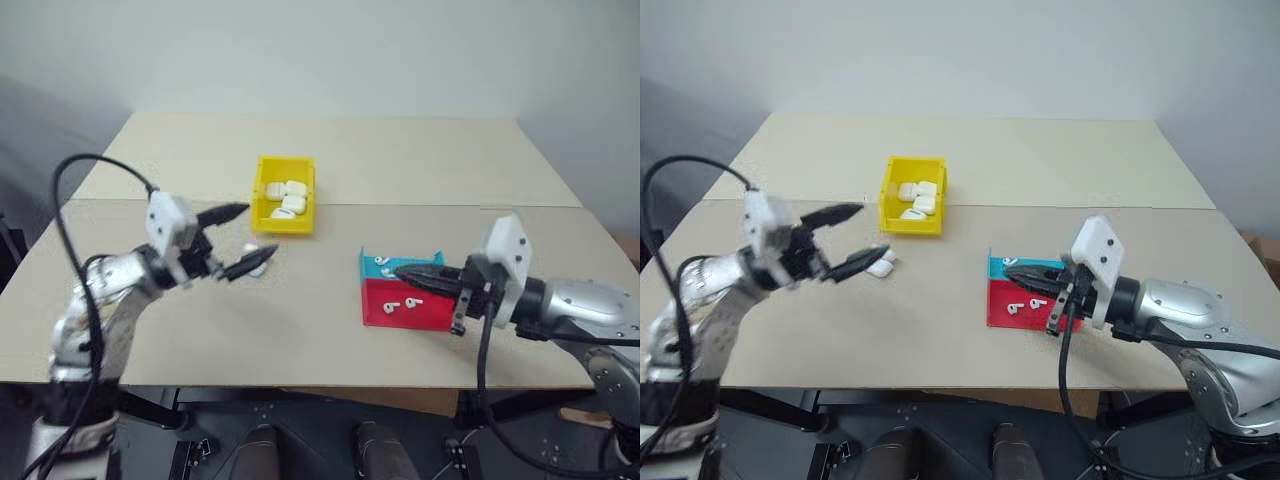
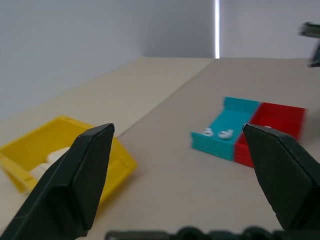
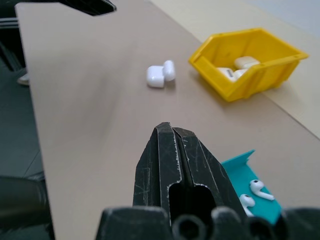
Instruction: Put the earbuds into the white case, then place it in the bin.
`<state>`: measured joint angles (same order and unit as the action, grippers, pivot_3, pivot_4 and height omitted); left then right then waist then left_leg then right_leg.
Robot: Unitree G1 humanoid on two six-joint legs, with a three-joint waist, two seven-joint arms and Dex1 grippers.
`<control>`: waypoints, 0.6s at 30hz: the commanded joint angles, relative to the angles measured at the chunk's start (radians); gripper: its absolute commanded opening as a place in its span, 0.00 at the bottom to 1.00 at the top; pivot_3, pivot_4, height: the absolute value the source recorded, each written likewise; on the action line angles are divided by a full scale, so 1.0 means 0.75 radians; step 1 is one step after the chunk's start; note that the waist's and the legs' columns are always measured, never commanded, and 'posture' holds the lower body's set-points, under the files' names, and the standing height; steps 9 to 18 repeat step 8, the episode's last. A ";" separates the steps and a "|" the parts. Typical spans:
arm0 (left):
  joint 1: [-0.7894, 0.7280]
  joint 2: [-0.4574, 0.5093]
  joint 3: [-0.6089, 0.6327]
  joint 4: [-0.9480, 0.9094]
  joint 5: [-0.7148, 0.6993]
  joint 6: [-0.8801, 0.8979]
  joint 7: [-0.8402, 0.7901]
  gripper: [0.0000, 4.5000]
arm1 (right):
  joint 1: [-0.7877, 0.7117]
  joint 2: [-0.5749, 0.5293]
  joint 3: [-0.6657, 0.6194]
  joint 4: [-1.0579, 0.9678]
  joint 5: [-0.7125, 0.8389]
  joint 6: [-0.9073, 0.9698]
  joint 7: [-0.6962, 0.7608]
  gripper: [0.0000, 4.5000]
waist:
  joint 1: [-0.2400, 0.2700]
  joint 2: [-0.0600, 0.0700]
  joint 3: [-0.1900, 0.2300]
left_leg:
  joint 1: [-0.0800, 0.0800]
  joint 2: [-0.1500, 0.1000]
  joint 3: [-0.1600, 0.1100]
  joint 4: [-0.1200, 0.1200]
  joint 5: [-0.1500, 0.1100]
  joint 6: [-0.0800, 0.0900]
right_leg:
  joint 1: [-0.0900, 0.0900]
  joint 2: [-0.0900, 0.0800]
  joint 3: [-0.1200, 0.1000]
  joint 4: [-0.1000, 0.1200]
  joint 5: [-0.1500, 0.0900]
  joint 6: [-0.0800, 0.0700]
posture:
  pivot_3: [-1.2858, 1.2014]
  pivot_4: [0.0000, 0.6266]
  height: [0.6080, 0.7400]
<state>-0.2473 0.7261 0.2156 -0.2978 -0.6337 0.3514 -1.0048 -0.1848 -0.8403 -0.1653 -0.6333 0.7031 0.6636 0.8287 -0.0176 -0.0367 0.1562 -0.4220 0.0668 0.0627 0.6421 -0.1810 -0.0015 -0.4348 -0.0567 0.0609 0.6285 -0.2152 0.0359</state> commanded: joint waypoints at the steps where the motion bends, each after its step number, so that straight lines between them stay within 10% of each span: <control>1: 0.072 0.119 0.129 -0.135 -0.200 0.104 -0.143 0.99 | 0.027 -0.040 -0.037 0.001 -0.006 -0.084 0.106 0.00 | 0.002 0.000 0.000 | 0.000 0.000 0.000 0.000 0.000 0.000 | 0.000 0.000 0.000 0.000 0.000 0.000 | 0.52 0.24 1.00; 18: 0.210 0.218 0.232 -0.263 -0.314 0.190 -0.171 0.99 | 0.065 -0.087 -0.095 0.031 0.018 -0.135 0.235 0.00 | 0.005 0.000 0.000 | 0.000 0.000 0.001 0.000 0.000 0.000 | 0.000 -0.001 0.000 -0.002 -0.001 0.000 | 0.52 0.24 1.00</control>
